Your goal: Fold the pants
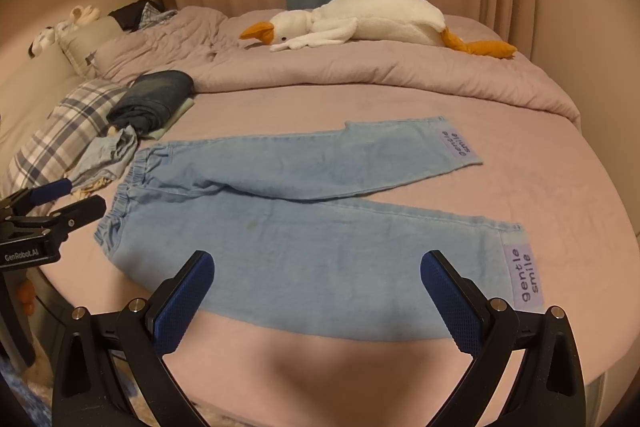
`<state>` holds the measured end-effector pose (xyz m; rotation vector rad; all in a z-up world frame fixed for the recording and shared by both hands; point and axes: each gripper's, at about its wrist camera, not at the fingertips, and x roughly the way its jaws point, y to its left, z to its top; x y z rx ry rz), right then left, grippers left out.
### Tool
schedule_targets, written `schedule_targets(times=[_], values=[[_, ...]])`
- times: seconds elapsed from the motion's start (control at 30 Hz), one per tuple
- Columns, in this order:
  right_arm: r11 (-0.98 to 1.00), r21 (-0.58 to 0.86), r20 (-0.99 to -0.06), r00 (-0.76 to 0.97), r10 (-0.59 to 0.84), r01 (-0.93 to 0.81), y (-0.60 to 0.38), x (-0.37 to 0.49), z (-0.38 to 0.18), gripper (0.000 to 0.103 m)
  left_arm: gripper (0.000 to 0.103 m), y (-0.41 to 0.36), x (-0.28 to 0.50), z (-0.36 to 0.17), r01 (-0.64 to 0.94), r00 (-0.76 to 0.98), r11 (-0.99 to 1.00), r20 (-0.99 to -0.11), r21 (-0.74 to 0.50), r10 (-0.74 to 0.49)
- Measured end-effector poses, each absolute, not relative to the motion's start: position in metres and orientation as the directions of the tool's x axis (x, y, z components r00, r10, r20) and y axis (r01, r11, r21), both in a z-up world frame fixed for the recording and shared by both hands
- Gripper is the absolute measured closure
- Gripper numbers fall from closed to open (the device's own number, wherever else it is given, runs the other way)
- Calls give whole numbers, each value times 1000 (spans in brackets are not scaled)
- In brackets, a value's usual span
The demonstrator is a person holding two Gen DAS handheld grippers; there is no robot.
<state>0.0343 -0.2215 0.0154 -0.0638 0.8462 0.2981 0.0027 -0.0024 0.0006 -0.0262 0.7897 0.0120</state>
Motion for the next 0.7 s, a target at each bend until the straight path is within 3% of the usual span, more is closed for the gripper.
schedule_targets(times=[0.7], values=[[953, 69, -736, 630, 247, -294, -226, 33, 15, 1, 0, -5, 1, -1, -13, 708, 1000, -707, -16, -2]])
